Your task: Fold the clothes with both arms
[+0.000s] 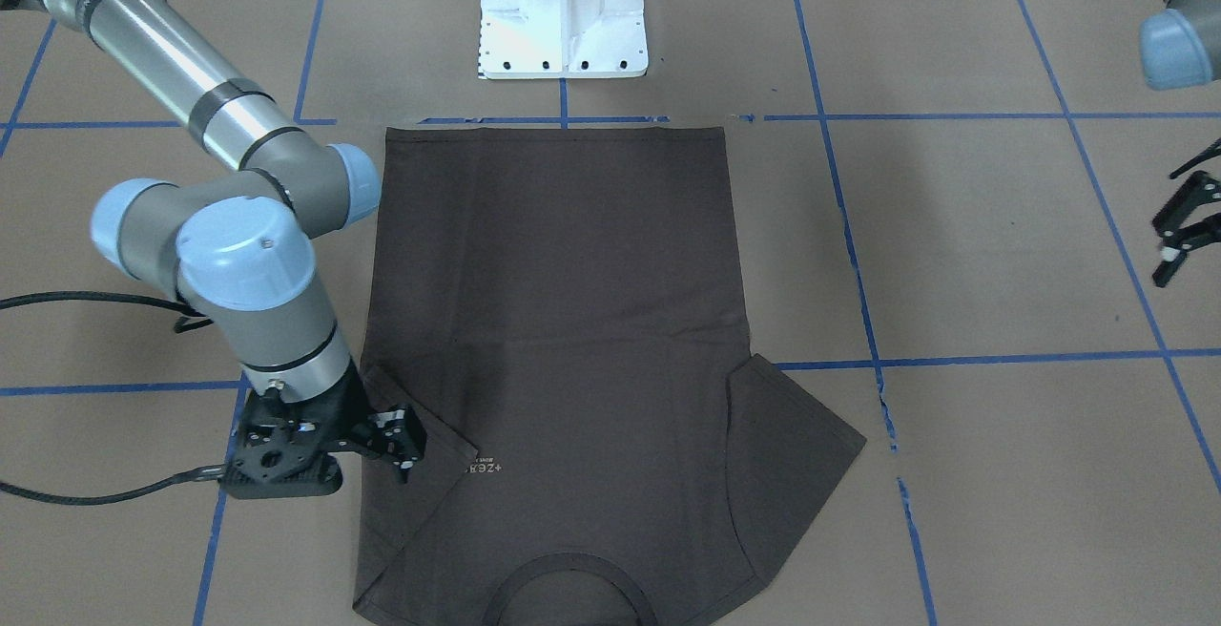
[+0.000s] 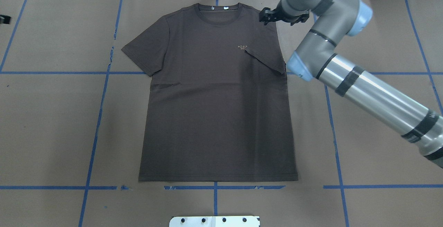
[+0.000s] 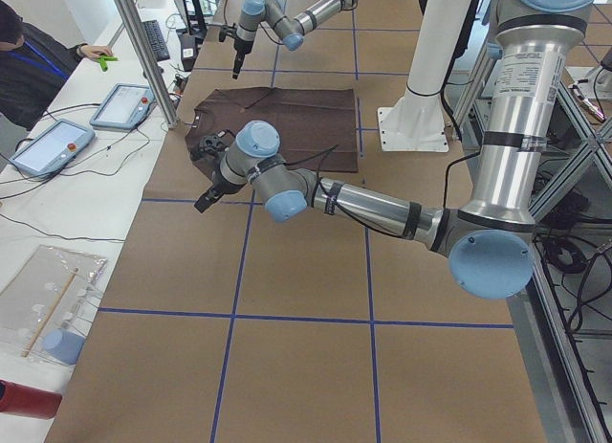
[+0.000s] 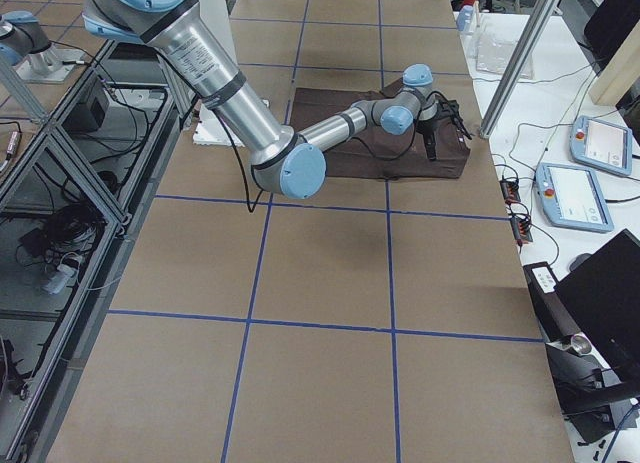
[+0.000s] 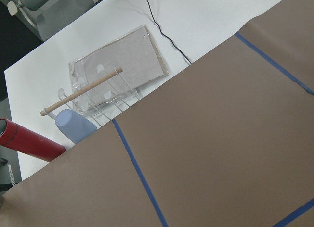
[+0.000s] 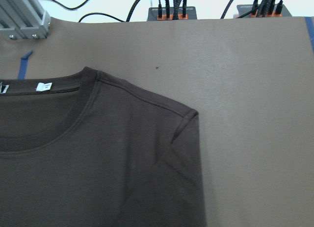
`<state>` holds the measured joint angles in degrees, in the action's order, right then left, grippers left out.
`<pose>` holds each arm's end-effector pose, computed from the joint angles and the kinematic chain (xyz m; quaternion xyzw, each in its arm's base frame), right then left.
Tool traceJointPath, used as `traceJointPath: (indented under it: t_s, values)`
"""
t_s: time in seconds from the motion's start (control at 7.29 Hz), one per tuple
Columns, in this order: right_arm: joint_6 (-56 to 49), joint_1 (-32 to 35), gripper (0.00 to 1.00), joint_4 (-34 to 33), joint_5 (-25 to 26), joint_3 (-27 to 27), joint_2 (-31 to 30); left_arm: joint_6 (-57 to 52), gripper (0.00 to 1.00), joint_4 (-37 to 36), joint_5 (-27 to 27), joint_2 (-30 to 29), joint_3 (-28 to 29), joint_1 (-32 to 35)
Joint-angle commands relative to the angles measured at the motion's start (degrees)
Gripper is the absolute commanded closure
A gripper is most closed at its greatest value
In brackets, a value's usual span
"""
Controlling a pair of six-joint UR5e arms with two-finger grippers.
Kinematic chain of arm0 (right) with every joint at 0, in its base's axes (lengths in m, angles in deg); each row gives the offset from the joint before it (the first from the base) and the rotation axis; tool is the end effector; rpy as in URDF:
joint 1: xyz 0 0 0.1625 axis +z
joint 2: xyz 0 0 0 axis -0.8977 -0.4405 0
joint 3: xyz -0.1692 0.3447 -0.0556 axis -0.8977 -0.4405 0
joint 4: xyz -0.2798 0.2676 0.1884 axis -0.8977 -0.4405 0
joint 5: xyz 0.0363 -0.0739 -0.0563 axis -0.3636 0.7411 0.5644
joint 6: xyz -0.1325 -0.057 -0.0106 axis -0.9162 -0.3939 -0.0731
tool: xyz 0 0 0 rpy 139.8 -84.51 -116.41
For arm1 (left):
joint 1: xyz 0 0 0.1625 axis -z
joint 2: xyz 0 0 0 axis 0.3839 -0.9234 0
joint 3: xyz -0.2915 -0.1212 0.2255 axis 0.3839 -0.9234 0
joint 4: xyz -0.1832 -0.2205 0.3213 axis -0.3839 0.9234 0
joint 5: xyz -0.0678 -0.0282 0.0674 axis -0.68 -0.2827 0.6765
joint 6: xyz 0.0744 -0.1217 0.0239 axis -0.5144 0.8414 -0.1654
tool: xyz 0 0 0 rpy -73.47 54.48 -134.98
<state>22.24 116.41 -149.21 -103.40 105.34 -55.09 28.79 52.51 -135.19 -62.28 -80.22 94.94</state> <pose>-0.4237 -0.6969 0.3081 0.1702 -0.3817 0.0608 0.9064 0.1302 -0.5950 0.4280 0.3600 0.3790 0.1172 0.8444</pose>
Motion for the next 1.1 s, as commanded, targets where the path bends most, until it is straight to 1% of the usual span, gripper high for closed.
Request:
traceJointPath:
  t_s: [0.0, 0.14, 0.27, 0.41, 0.55, 0.69, 0.82, 0.96]
  values:
    - [-9.5, 7.0, 0.0, -0.4, -7.6, 4.5, -6.2, 15.7, 0.08, 1.3, 5.6, -4.8, 3.0, -8.4]
    - [-12.6, 8.6, 0.0, -0.4, -9.4, 5.7, -8.1, 21.6, 0.21, 1.4, 6.4, -8.8, 7.7, -12.1]
    - [-13.2, 9.0, 0.0, 0.0, -9.7, 5.9, -8.6, 28.3, 0.29, 3.3, 10.0, -11.8, 11.8, -14.8]
    - [-13.2, 9.0, 0.0, 0.2, -9.8, 5.9, -9.0, 33.8, 0.29, 9.2, 14.1, -13.2, 16.2, -17.9]
    - [-13.2, 9.1, 0.0, 0.3, -9.8, 5.9, -9.1, 38.1, 0.31, 14.2, 15.5, -14.6, 20.5, -19.9]
    - [-13.2, 9.1, 0.0, 0.3, -9.7, 5.9, -9.2, 42.7, 0.34, 15.7, 18.4, -15.6, 22.2, -22.2]
    - [-13.2, 9.1, 0.0, 0.3, -9.7, 5.9, -9.2, 43.9, 0.36, 15.8, 21.3, -16.0, 23.2, -24.8]
    - [-13.2, 9.1, 0.0, 0.3, -9.7, 5.9, -9.3, 44.8, 0.37, 15.8, 23.7, -17.0, 25.1, -25.7]
